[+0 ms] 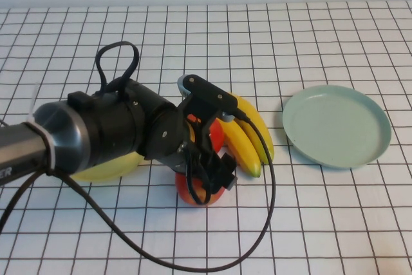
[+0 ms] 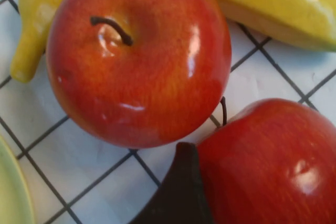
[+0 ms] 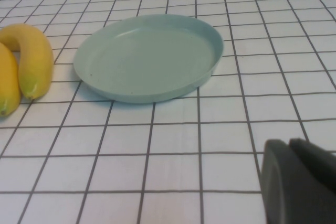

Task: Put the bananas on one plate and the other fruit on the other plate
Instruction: Put one type of fruit in the left plate

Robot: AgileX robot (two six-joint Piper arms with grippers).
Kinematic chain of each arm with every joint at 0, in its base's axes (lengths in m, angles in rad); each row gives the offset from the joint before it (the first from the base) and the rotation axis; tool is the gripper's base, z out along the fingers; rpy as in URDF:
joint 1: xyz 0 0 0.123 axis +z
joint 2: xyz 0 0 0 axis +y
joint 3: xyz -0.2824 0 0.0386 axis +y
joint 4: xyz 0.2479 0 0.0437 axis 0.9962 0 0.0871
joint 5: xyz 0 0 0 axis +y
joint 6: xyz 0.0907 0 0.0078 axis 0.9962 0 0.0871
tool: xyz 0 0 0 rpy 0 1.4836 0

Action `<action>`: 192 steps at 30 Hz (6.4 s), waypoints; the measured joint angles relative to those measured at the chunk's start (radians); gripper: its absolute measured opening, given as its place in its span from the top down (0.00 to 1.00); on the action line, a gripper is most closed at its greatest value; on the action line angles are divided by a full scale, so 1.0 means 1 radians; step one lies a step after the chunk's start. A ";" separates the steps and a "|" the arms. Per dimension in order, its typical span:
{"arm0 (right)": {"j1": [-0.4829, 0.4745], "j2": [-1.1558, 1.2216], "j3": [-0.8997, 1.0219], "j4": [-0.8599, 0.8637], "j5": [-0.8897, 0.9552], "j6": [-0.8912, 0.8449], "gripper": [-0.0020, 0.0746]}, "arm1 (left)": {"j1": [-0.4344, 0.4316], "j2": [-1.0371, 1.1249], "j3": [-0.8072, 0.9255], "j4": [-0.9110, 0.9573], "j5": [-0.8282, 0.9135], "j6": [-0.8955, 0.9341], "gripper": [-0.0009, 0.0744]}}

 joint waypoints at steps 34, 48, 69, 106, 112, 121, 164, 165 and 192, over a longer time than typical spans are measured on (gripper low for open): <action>0.000 0.000 0.000 0.000 0.000 0.000 0.99 | 0.110 -0.233 0.001 0.134 0.036 -0.047 0.28; 0.000 0.000 0.000 0.000 0.000 0.000 0.99 | 0.469 -0.084 0.001 0.129 -0.060 -0.105 0.28; 0.000 0.000 0.000 0.000 0.000 0.000 0.99 | 0.484 -0.011 0.001 0.132 -0.120 -0.055 0.11; 0.000 0.000 0.000 0.000 0.000 0.000 0.99 | 0.183 0.120 -0.258 -0.276 0.141 0.318 0.10; 0.000 0.000 0.000 0.000 0.000 0.000 0.99 | 0.183 0.139 -0.258 -0.269 0.137 0.358 0.10; 0.000 0.000 0.000 0.000 0.000 0.000 0.99 | 0.183 0.157 -0.260 -0.204 0.110 0.364 0.10; 0.000 0.000 0.000 0.000 0.000 0.000 0.99 | 0.218 0.019 -0.379 0.480 0.401 -0.251 0.21; 0.000 0.000 0.000 0.000 0.000 0.000 0.99 | 0.236 0.028 -0.379 0.478 0.405 -0.265 0.21; 0.000 0.000 0.000 0.000 0.000 0.000 0.99 | 0.327 0.049 -0.267 0.127 0.270 -0.037 0.10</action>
